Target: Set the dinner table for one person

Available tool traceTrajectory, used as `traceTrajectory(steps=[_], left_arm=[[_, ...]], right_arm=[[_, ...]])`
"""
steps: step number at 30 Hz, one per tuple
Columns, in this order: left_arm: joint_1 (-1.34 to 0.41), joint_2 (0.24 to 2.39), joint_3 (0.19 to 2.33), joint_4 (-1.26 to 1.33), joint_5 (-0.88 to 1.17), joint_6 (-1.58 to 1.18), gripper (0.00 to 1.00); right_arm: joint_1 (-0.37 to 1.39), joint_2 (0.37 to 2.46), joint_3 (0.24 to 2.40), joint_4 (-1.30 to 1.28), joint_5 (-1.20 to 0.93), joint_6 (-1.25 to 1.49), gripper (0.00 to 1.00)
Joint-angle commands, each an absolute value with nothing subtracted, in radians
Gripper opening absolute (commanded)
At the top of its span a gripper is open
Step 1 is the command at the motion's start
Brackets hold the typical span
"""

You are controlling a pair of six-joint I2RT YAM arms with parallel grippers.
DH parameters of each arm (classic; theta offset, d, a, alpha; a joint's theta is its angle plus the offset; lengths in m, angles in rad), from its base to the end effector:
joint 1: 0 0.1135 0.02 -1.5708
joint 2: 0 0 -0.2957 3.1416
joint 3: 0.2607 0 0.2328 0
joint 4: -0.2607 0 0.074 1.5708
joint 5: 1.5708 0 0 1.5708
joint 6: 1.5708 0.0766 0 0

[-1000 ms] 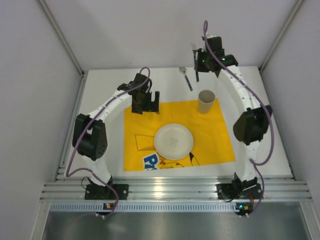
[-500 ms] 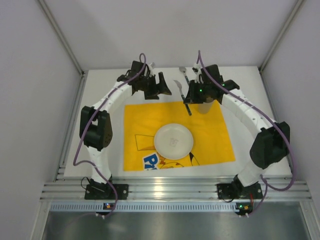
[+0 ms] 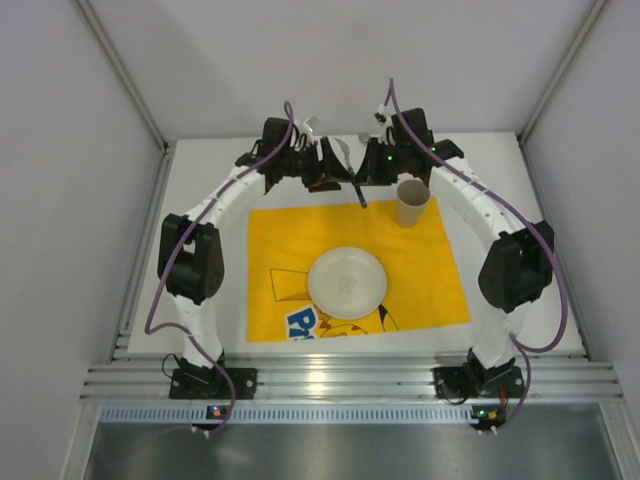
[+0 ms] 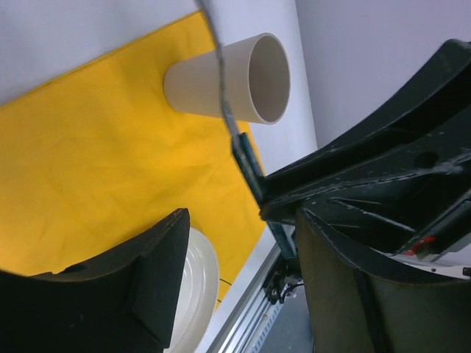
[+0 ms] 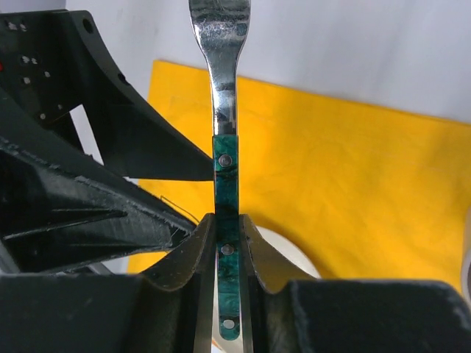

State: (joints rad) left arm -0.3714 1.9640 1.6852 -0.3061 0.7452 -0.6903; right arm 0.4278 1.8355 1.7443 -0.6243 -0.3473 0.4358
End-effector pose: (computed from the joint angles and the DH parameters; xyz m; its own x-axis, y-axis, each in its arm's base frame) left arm 0.4235 -0.2207 0.3105 -0.9020 -0.1509 -0.4045 0.2843 0.4974 -0.8196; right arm 0.3868 0.2050 0.3424 -0.8044 0.0695 -0.5900 -0.3136 0.7939 0.5210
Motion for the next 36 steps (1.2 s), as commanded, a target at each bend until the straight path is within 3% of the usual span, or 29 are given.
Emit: traceTrajectory(steps=[1, 5, 15, 36], left_arm=[[-0.383, 1.956, 1.744, -0.232, 0.781, -0.721, 0.64], [-0.382, 1.957, 1.743, -0.225, 0.784, -0.729, 0.64], [-0.376, 2.003, 1.758, -0.210, 0.764, -0.752, 0.43], [-0.334, 2.046, 1.812, -0.224, 0.697, -0.749, 0.42]], right_arm=[[0.434, 1.850, 1.795, -0.583, -0.399, 0.463, 0.00], [0.434, 1.855, 1.793, -0.578, -0.408, 0.471, 0.00], [0.434, 1.824, 1.743, -0.466, -0.604, 0.537, 0.00], [0.426, 1.761, 1.686, -0.457, -0.690, 0.492, 0.00]])
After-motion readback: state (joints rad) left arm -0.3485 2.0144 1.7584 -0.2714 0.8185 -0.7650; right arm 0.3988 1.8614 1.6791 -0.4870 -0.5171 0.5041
